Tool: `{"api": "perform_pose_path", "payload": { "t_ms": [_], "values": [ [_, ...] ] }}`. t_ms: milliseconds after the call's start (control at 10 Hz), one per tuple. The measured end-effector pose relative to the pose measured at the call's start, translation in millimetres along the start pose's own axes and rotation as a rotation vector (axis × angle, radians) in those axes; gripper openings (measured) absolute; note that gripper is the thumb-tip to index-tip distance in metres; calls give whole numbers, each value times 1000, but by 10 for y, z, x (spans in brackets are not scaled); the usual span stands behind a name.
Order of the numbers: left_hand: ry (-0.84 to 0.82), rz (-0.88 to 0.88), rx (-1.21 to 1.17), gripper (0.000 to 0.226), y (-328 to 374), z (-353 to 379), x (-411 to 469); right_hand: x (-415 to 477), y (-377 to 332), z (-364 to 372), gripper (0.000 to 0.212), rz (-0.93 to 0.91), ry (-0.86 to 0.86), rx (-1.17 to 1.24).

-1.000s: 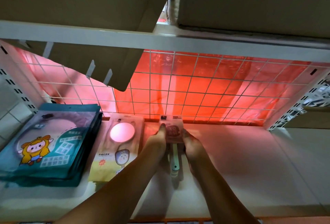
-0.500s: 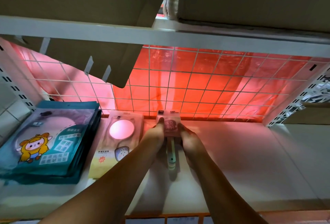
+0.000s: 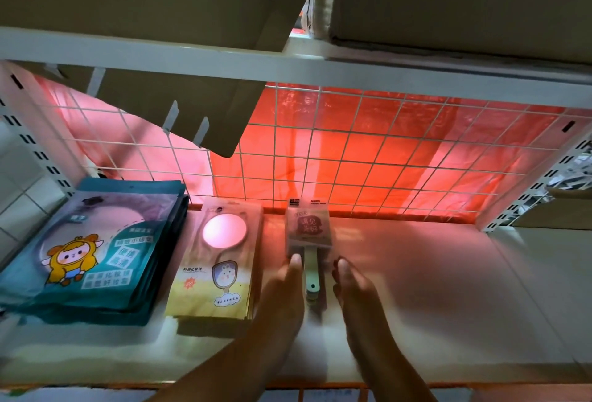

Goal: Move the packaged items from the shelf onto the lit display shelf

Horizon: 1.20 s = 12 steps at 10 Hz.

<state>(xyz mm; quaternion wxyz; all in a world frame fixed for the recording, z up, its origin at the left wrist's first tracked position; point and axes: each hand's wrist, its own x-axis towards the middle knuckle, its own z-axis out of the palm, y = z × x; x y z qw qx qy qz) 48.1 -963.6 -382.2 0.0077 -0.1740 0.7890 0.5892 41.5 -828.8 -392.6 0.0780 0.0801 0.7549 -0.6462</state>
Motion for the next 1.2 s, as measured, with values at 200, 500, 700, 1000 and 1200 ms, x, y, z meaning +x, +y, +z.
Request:
{"api": "perform_pose_path", "payload": {
  "t_ms": [200, 500, 700, 1000, 1200],
  "values": [
    [-239, -110, -267, 58, -51, 95, -231, -109, 120, 205, 50, 1, -101, 53],
    [-182, -174, -223, 53, -78, 151, -195, -112, 177, 309, 40, 26, -67, -69],
    [-201, -195, -228, 50, -75, 144, -177, -53, 181, 342, 40, 100, -80, -169],
    [-283, -58, -158, 42, 104, -135, -149, -150, 5, 221, 42, -29, -75, -178],
    [-287, 4, -341, 38, 311, -593, -243, -285, -299, 123, 26, -128, -38, 12]
  ]
}}
